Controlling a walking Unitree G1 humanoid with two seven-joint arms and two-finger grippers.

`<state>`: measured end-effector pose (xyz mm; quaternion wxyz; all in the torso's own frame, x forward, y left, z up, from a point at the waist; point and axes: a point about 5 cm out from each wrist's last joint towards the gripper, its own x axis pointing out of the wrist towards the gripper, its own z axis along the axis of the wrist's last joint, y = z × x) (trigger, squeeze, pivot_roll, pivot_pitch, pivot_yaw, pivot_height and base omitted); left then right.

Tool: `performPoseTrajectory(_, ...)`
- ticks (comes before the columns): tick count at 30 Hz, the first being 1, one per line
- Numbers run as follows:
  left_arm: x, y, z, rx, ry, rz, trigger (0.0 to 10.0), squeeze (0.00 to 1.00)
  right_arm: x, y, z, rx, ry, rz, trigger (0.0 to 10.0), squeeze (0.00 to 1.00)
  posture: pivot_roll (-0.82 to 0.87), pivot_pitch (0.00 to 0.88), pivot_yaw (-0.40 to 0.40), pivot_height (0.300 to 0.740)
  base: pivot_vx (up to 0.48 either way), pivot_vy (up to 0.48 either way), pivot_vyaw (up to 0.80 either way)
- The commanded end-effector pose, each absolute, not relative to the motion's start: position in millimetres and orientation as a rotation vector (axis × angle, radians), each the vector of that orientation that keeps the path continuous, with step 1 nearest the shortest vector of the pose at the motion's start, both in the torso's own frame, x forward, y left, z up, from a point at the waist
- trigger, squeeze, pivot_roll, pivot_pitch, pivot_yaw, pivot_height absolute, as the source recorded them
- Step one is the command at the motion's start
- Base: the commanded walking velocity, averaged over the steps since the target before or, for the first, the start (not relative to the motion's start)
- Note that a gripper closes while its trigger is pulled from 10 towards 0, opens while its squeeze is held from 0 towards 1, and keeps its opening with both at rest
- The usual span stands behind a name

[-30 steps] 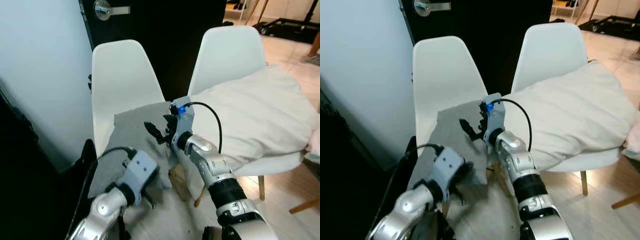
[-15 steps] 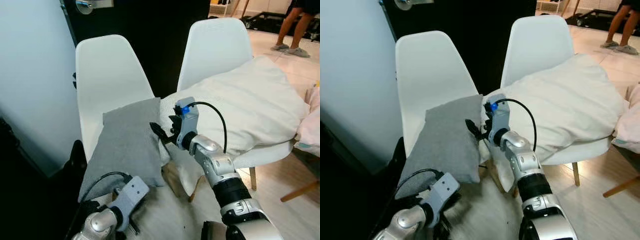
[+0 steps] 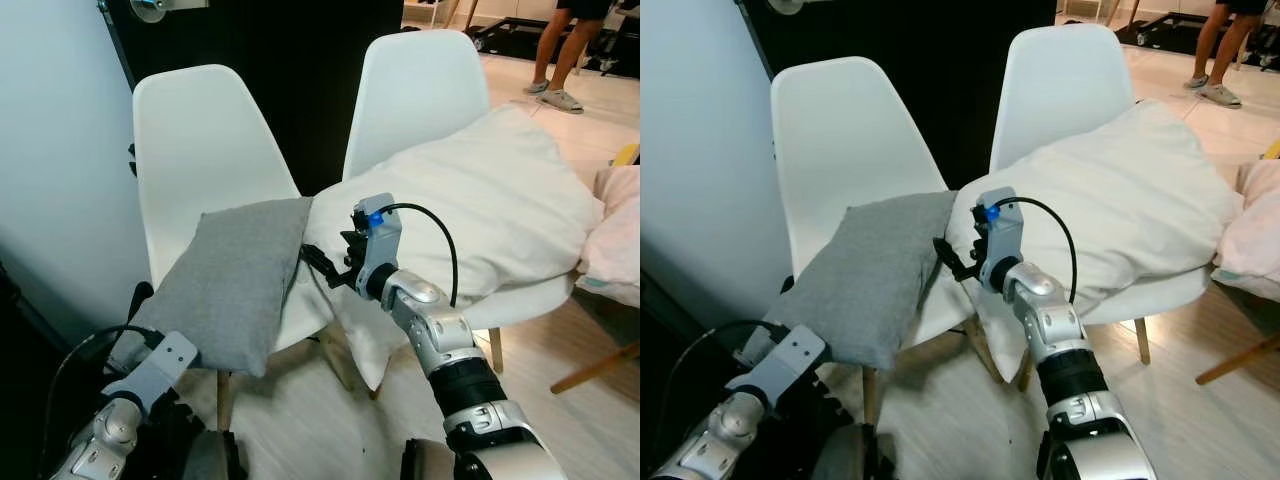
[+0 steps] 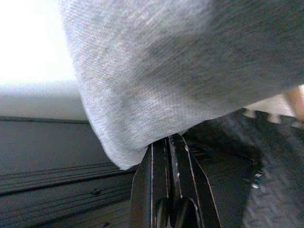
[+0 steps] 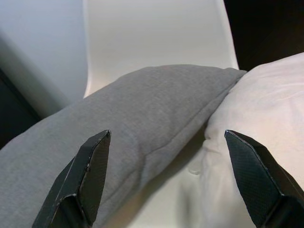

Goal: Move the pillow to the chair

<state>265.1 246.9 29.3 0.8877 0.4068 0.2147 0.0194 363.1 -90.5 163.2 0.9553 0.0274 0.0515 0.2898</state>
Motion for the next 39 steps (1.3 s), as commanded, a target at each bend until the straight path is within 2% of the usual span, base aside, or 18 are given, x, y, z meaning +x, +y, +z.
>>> performPoseTrajectory(1,263,257,29,0.873,0.433,0.124,10.0,0.0,360,-85,162,0.083,0.107,0.609,10.0,0.0,0.16,0.085,0.013,0.44,0.0,0.0,0.0)
performPoseTrajectory(3,264,258,29,0.874,0.432,0.128,10.0,0.0,360,-84,163,0.084,0.107,0.61,10.0,0.0,0.16,0.085,0.013,0.44,0.0,0.0,0.0)
performPoseTrajectory(8,272,271,41,0.931,0.373,0.278,10.0,0.0,358,-82,163,0.063,0.094,0.634,10.0,0.0,0.16,0.08,0.01,0.44,0.0,0.0,0.0)
performPoseTrajectory(10,275,269,48,0.901,0.337,0.313,10.0,0.0,358,-81,165,0.07,0.087,0.637,10.0,0.0,0.16,0.076,0.012,0.44,0.0,0.0,0.0)
performPoseTrajectory(14,272,270,66,0.701,0.271,0.456,10.0,0.0,360,-81,168,0.074,0.069,0.63,10.0,0.0,0.16,0.066,0.02,0.44,0.0,0.0,0.0)
performPoseTrajectory(19,265,264,69,0.622,0.293,0.454,10.0,0.0,362,-84,166,0.06,0.084,0.61,10.0,0.0,0.17,0.062,0.019,0.44,0.0,0.0,0.0)
performPoseTrajectory(20,260,252,67,0.599,0.326,0.375,10.0,0.0,362,-84,165,0.054,0.087,0.603,10.0,0.0,0.17,0.055,0.019,0.44,0.0,0.0,0.0)
performPoseTrajectory(30,245,229,73,0.607,0.412,0.147,10.0,0.0,369,-89,166,0.011,0.091,0.554,10.0,0.0,0.18,0.015,0.018,0.44,0.0,0.0,0.0)
performPoseTrajectory(34,250,231,98,0.589,0.32,0.187,10.0,0.0,371,-90,168,0.033,0.081,0.547,10.0,0.0,0.18,0.0,0.019,0.44,0.0,0.0,0.0)
performPoseTrajectory(37,256,243,137,0.569,0.18,0.312,10.0,0.0,372,-91,171,0.109,0.055,0.557,10.0,0.0,0.18,0.0,0.02,0.445,0.0,0.0,0.0)
performPoseTrajectory(39,256,247,149,0.56,0.143,0.343,10.0,0.0,372,-93,171,0.142,0.052,0.56,10.0,0.0,0.18,0.0,0.019,0.45,0.0,0.0,0.0)
